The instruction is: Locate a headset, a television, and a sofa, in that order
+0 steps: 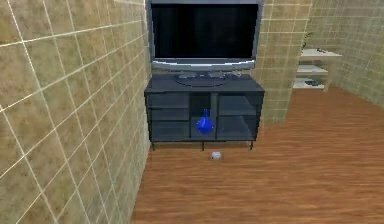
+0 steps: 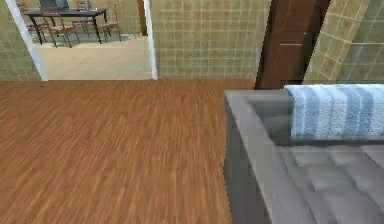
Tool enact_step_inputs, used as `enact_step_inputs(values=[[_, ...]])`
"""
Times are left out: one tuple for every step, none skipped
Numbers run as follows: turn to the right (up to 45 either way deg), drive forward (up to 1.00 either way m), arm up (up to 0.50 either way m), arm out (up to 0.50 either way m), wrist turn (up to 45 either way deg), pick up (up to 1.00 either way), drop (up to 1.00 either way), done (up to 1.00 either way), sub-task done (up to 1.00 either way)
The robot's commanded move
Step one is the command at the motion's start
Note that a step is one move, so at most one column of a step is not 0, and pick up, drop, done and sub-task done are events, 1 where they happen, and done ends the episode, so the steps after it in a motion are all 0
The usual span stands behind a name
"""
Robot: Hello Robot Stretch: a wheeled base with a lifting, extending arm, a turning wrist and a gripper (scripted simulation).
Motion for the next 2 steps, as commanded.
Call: enact_step_inputs(values=[[0.0,1.0,0.0,0.0,0.0,0.0,0.0,0.0,0.0],[-9.0,0.0,0.0,0.0,0.0,0.0,0.0,0.0,0.0]])
